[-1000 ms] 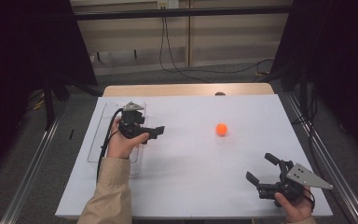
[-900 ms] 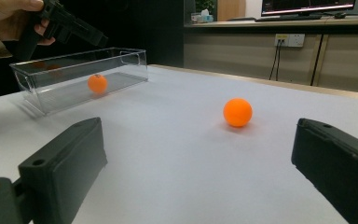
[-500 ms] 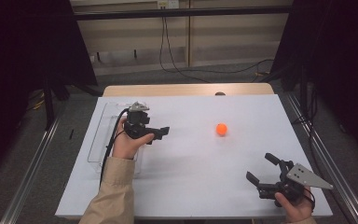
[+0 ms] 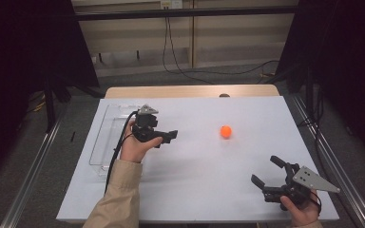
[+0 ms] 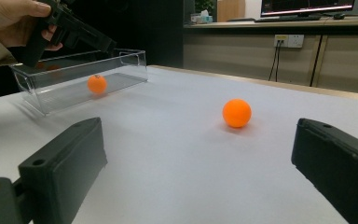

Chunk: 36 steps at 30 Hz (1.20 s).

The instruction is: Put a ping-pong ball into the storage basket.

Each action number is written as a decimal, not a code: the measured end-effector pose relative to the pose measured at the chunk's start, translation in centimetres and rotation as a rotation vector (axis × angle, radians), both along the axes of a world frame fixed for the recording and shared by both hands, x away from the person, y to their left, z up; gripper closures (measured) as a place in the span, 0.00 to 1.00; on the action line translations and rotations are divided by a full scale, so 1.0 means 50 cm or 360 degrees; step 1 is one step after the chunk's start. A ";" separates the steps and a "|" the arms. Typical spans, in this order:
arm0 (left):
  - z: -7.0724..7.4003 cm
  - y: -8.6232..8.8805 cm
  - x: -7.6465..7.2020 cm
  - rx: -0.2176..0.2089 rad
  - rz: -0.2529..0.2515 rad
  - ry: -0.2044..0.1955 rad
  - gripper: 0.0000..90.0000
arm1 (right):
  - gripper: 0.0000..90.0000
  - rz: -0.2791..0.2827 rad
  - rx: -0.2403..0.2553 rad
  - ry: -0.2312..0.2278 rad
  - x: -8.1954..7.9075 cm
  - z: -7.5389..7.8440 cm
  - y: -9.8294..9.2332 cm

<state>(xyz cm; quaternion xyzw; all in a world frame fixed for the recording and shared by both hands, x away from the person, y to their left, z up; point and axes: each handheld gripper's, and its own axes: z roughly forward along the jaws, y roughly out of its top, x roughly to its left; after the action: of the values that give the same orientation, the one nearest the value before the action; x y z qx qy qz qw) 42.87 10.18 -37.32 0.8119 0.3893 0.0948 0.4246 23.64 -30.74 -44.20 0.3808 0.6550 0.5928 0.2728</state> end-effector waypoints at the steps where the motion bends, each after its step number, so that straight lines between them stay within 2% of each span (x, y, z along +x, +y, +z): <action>1: 0.000 -0.001 0.000 0.0005 -0.0003 0.0000 0.10 | 0.03 0.0000 0.0000 -0.0001 0.000 0.000 0.000; 13: -0.009 -0.025 -0.002 0.0008 -0.0034 -0.0011 0.09 | 0.03 0.0001 -0.0001 -0.0001 0.000 0.000 0.000; 14: -0.008 -0.026 -0.002 0.0032 -0.0047 -0.0020 0.09 | 0.03 0.0001 -0.0001 -0.0001 0.000 0.000 0.000; 21: -0.013 -0.046 -0.004 0.0025 -0.0068 -0.0034 0.09 | 0.03 0.0000 -0.0003 -0.0002 0.000 0.000 0.000; 25: -0.016 -0.052 -0.004 0.0044 -0.0090 -0.0030 0.09 | 0.03 0.0001 -0.0002 -0.0001 0.000 0.000 0.000; 36: -0.020 -0.069 -0.007 0.0001 -0.0083 -0.0039 0.09 | 0.03 0.0001 -0.0002 -0.0001 0.000 0.000 0.000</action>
<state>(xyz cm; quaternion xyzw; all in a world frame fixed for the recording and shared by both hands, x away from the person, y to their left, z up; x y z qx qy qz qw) 42.50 6.75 -38.32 0.8207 0.3629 0.0937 0.4313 23.66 -30.73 -44.23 0.3802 0.6555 0.5927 0.2730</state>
